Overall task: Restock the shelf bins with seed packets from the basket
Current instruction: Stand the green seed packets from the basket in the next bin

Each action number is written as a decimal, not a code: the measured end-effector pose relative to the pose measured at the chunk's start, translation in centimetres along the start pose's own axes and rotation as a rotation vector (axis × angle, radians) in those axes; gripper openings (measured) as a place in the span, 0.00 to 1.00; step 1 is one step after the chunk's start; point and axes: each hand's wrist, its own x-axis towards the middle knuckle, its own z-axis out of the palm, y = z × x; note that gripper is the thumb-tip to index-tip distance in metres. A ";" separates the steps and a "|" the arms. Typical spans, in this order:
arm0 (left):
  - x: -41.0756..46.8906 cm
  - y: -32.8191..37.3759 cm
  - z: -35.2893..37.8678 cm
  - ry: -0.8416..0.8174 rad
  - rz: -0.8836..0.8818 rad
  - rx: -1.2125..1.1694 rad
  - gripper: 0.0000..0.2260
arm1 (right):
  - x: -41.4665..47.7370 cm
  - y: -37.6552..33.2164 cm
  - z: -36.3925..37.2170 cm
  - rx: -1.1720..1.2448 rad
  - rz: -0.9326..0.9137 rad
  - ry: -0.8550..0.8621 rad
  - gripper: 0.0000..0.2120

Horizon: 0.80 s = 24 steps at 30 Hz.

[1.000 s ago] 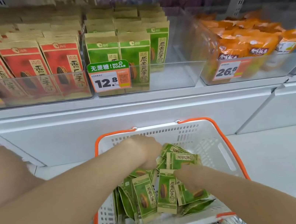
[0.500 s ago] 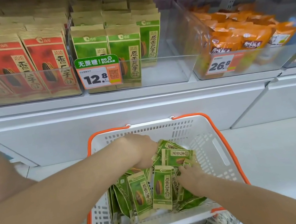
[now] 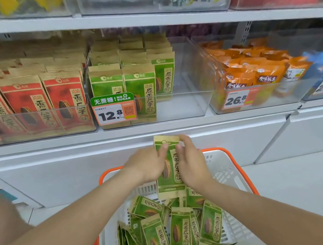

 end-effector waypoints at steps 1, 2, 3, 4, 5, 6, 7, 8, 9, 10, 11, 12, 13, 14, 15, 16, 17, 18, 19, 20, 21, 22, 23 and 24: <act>0.2 0.1 0.1 0.116 0.013 -0.110 0.34 | 0.4 -1.1 -0.2 0.083 0.005 0.093 0.11; 0.4 0.3 0.2 0.245 0.031 -0.204 0.33 | 0.6 -2.2 -0.3 0.165 0.020 0.165 0.09; 0.5 0.6 0.3 0.369 0.045 -0.280 0.31 | 0.9 -3.3 -0.4 0.251 0.052 0.221 0.07; 0.4 1.0 0.4 0.476 0.049 -0.342 0.28 | 1.1 -4.3 -0.4 0.339 0.091 0.265 0.05; 0.2 1.4 0.3 0.567 0.047 -0.393 0.25 | 1.4 -5.2 -0.5 0.417 0.135 0.312 0.06; 0.0 1.8 0.2 0.643 0.050 -0.441 0.22 | 1.6 -6.2 -0.6 0.471 0.165 0.357 0.10; -0.2 2.1 0.0 0.709 0.053 -0.485 0.21 | 1.7 -7.1 -0.8 0.513 0.179 0.388 0.14; -0.5 2.5 -0.2 0.764 0.050 -0.536 0.20 | 1.7 -8.0 -0.9 0.560 0.180 0.405 0.17; -0.7 2.8 -0.4 0.805 0.036 -0.592 0.20 | 1.6 -8.9 -1.1 0.615 0.178 0.413 0.18; -0.9 3.2 -0.7 0.836 0.024 -0.653 0.19 | 1.5 -9.7 -1.4 0.670 0.182 0.411 0.18; -1.1 3.4 -1.0 0.863 0.016 -0.712 0.19 | 1.4 -10.5 -1.7 0.716 0.185 0.400 0.18; -1.2 3.7 -1.3 0.889 0.015 -0.766 0.19 | 1.2 -11.1 -2.1 0.753 0.175 0.377 0.16; -1.3 3.9 -1.8 0.915 0.008 -0.816 0.18 | 1.1 -11.6 -2.5 0.779 0.149 0.345 0.14; -1.4 4.0 -2.2 0.938 -0.007 -0.871 0.18 | 1.0 -12.0 -2.8 0.787 0.116 0.308 0.10; -1.4 4.1 -2.8 0.953 -0.026 -0.931 0.18 | 1.0 -12.3 -3.0 0.790 0.088 0.268 0.06; -1.4 4.2 -3.2 0.957 -0.042 -0.984 0.18 | 1.0 -12.6 -3.1 0.798 0.076 0.230 0.05; -1.3 4.3 -3.6 0.955 -0.052 -1.019 0.19 | 1.0 -12.7 -3.2 0.817 0.085 0.196 0.06; -1.2 4.3 -3.8 0.949 -0.054 -1.031 0.19 | 1.2 -12.9 -3.2 0.849 0.117 0.163 0.08; -1.3 4.4 -4.0 0.946 -0.054 -1.033 0.21 | 1.4 -13.0 -3.3 0.898 0.164 0.123 0.10; -1.3 4.4 -4.1 0.954 -0.047 -1.030 0.22 | 1.6 -13.1 -3.5 0.957 0.217 0.069 0.11; -1.3 4.5 -4.2 0.971 -0.031 -1.019 0.23 | 1.9 -13.1 -3.7 1.020 0.266 0.003 0.12; -1.3 4.5 -4.4 0.995 -0.006 -0.999 0.23 | 2.3 -13.1 -4.2 1.074 0.305 -0.070 0.13; -1.2 4.5 -4.6 1.021 0.026 -0.973 0.23 | 2.6 -13.0 -4.6 1.117 0.324 -0.134 0.15; -1.1 4.6 -4.8 1.043 0.062 -0.943 0.23 | 3.0 -12.9 -5.0 1.152 0.323 -0.179 0.17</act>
